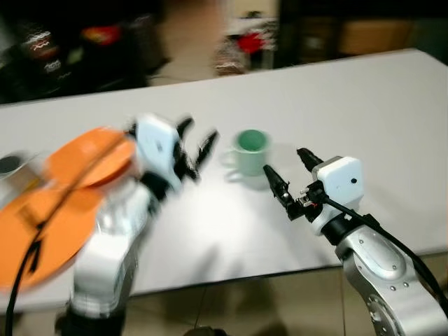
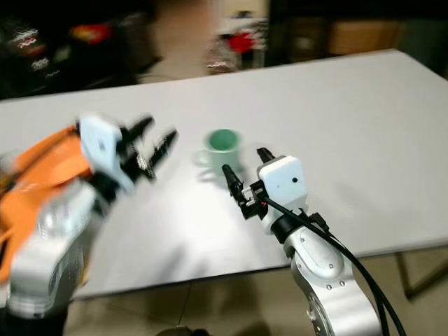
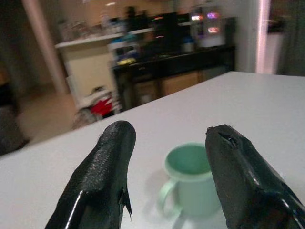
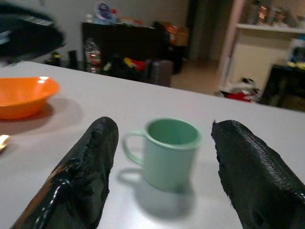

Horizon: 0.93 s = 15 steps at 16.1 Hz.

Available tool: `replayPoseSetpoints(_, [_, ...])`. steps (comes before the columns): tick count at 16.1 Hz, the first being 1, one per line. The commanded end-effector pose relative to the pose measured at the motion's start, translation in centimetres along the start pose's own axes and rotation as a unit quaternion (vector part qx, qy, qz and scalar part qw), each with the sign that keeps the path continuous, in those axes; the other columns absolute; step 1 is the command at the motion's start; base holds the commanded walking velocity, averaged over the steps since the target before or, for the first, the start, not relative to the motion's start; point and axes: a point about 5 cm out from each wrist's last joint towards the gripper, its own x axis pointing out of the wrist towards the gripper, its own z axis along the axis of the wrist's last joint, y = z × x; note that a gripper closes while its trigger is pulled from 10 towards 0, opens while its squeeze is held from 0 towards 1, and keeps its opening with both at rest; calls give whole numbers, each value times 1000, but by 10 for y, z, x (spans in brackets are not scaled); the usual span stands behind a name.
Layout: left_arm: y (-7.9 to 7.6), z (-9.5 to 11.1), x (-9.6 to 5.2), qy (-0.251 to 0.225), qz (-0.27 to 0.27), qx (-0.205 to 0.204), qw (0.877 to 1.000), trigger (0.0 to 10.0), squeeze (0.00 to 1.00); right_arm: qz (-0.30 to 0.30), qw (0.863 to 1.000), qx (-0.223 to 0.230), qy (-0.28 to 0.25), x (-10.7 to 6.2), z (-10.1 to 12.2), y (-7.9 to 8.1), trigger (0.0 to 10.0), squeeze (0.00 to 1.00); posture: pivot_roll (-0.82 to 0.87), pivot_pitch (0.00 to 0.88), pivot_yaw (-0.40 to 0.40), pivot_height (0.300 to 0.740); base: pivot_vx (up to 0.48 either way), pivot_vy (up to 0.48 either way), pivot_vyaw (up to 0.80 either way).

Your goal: Setting the table

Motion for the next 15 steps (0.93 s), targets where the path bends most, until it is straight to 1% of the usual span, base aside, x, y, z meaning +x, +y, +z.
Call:
replayPoseSetpoints(1, [6, -1, -7, 11, 36, 14, 999, 10000, 0, -12, 1000, 2, -2, -1, -3, -1, 10000, 298, -57, 0, 97, 740, 0, 0, 800])
replayPoseSetpoints(2, [6, -5, -12, 18, 52, 21, 998, 10000, 0, -15, 1000, 6, -2, -2, -4, -1, 10000, 286, -52, 0, 93, 740, 0, 0, 800])
replayPoseSetpoints(3, [8, -11, -21, 31, 75, 28, 996, 10000, 0, -14, 1000, 9, -1, -3, -7, 4, 10000, 286, -54, 0, 91, 740, 0, 0, 800])
replayPoseSetpoints(4, [6, -13, -28, 38, 81, 33, 995, 10000, 0, -20, 1000, 18, -1, -5, -9, 5, 10000, 290, -50, 0, 88, 740, 0, 0, 800])
replayPoseSetpoints(5, [5, -13, -31, 38, 83, 37, 995, 10000, 0, -25, 999, 24, -1, -5, -11, 6, 10000, 290, -48, 0, 87, 740, 0, 0, 800])
replayPoseSetpoints(6, [6, -15, -35, 42, 97, 41, 994, 10000, 0, -28, 999, 29, 1, -8, -13, 5, 10000, 298, -47, 5, 85, 740, 0, 0, 800])
replayPoseSetpoints(7, [10, -18, -42, 54, 119, 41, 991, 10000, 0, -26, 999, 35, 7, -14, -17, 7, 10000, 294, -38, 11, 80, 740, 0, 0, 800])
replayPoseSetpoints(8, [15, -21, -49, 66, 136, 52, 987, 10000, 0, -14, 999, 45, 14, -18, -21, 12, 10000, 290, -33, 16, 72, 740, 0, 0, 800])
replayPoseSetpoints(10, [19, -18, -55, 64, 149, 67, 984, 10000, 0, 1, 998, 58, 22, -20, -23, 20, 10000, 282, -21, 26, 41, 740, 0, 0, 800])
replayPoseSetpoints(12, [20, -14, -57, 63, 162, 61, 983, 10000, 0, 19, 998, 63, 23, -17, -23, 19, 10000, 255, -6, 42, 16, 740, 0, 0, 800])
replayPoseSetpoints(13, [18, -13, -55, 59, 157, 60, 984, 10000, 0, 18, 998, 60, 24, -16, -24, 13, 10000, 251, -10, 43, 16, 740, 0, 0, 800])
replayPoseSetpoints(15, [15, -15, -51, 59, 146, 48, 986, 10000, 0, 4, 998, 56, 19, -14, -24, 7, 10000, 251, -17, 11, 24, 740, 0, 0, 800])
